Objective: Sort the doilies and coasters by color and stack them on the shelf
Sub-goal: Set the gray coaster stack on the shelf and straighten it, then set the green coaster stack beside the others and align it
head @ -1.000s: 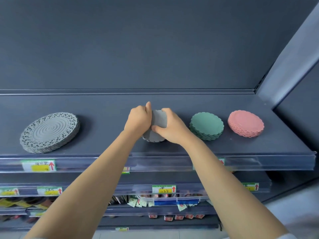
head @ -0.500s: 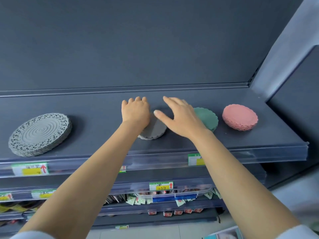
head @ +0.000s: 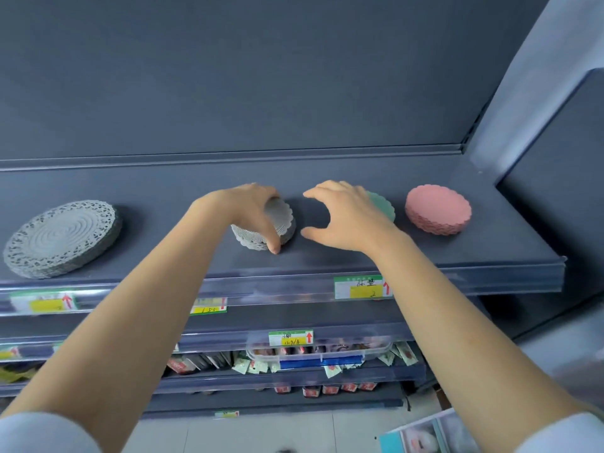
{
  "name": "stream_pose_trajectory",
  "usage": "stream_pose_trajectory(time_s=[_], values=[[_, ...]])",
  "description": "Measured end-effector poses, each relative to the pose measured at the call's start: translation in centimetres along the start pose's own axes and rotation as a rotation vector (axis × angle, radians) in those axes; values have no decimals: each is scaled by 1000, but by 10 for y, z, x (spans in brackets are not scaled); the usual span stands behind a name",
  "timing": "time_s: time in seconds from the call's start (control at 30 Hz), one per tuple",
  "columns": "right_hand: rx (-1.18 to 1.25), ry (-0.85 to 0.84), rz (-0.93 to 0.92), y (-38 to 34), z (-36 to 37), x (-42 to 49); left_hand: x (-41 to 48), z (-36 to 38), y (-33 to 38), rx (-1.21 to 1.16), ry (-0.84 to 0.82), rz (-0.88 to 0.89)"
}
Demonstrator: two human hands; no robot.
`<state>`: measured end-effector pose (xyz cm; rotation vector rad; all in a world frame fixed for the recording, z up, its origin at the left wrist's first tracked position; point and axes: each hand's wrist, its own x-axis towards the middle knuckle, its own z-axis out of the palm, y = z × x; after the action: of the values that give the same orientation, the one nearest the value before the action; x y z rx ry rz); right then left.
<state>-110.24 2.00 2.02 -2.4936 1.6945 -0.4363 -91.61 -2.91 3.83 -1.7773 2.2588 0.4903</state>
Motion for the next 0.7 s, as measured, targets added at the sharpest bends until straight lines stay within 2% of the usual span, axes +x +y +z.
stream_pose_trajectory(time_s=[0.27,0.57,0.7], values=[[-52,-102,-50,-9,14,6,-4,3,2,45,0,-14],[-40,-52,-39,-2,6,2,-2,-1,9,52,-63,-93],[-1,17,82,21,-9,-6,-3,-1,32,22,95,60]])
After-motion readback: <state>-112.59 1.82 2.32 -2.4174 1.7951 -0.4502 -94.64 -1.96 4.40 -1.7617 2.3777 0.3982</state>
